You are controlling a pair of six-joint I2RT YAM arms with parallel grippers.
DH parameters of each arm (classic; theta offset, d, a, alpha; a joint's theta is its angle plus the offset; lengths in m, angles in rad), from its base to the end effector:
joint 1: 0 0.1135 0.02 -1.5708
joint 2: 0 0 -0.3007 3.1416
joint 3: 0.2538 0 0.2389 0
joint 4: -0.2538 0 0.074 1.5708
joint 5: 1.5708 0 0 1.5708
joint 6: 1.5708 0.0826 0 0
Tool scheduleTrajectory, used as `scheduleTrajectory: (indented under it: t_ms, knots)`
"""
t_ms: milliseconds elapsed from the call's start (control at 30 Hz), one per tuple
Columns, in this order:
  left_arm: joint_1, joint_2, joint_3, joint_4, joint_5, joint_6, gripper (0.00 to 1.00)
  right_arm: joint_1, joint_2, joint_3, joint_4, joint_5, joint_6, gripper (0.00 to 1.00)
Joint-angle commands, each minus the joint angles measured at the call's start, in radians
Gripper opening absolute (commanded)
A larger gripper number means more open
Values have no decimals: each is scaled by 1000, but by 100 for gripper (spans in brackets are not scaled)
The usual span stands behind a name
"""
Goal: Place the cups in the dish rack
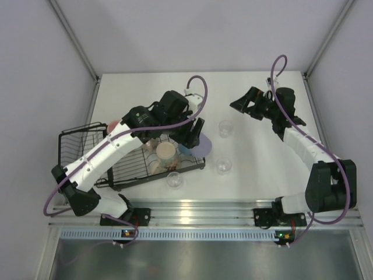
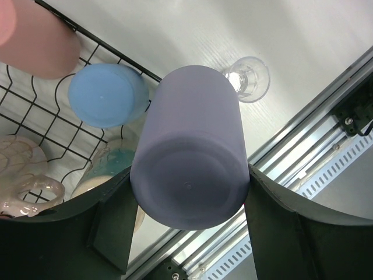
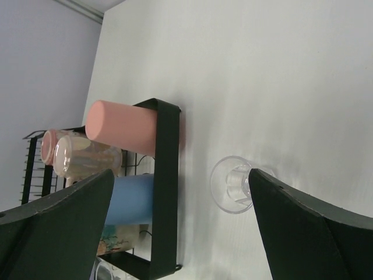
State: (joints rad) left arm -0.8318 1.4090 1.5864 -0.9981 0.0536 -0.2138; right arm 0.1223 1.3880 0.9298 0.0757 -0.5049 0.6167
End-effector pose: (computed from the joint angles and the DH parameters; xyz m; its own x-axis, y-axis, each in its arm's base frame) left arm 0.1956 -0.2212 0.3956 -0.6434 0.3915 -0.6579 0.6408 0.7456 -0.1829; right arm 0.3276 0.0805 0.3061 -0.6216 0.4336 -0.6524 -0.2362 0.6903 0.6838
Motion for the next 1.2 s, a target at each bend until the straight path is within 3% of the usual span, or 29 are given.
scheduleTrajectory:
  t_ms: [0, 1100, 1167]
  knots:
    - [-24, 15, -28, -11, -43, 8, 0, -15, -38, 3, 7, 0, -29, 99]
    - [-59, 165, -94, -8, -241, -1, 0, -15, -10, -13, 39, -11, -37, 99]
    - [-64, 166, -100, -10, -236, -1, 6, -16, -10, -13, 39, -11, -38, 99]
